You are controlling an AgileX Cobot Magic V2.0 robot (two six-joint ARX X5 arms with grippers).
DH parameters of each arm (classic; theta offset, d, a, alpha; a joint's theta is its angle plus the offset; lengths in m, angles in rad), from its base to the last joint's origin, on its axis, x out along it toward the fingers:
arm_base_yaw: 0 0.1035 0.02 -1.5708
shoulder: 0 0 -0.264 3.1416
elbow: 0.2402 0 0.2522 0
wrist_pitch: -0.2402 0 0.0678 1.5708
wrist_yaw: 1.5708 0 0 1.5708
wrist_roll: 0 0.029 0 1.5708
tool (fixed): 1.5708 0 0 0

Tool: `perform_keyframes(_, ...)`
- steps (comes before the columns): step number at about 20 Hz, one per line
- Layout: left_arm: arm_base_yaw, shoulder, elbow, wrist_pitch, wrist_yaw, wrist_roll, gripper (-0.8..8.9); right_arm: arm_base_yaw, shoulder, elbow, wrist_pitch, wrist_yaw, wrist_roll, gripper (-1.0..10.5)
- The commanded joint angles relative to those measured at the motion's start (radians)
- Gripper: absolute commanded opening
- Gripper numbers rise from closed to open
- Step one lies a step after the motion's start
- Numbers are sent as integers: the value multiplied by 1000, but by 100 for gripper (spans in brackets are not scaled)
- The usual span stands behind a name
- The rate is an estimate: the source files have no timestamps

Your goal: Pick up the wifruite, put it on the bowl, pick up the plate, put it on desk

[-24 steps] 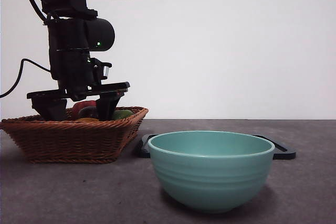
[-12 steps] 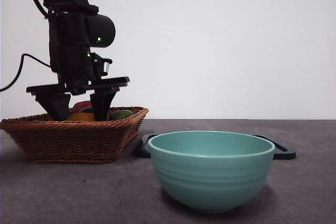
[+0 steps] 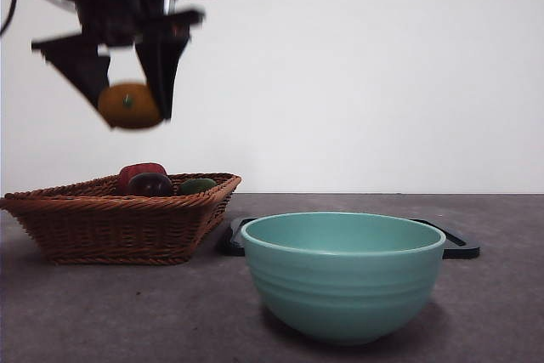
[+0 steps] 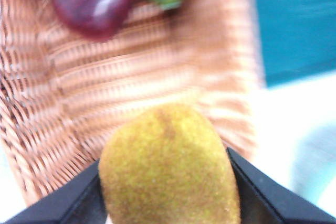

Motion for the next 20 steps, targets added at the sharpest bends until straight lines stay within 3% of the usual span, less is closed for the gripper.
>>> perform_keyframes(1,-53,-69,29,-19,2,12,213,4,5,10,-5,-2,-10,681)
perform_keyframes(8,-294,-173,29,-96,2,-9,213,4,5,37,-37,3,-16,681)
perform_keyframes(13,-458,-172,28,-101,2,-33,213,4,5,128,-171,93,-90,680)
perform_keyframes(20,-577,-133,28,-46,2,-105,213,4,5,200,-222,103,-96,681)
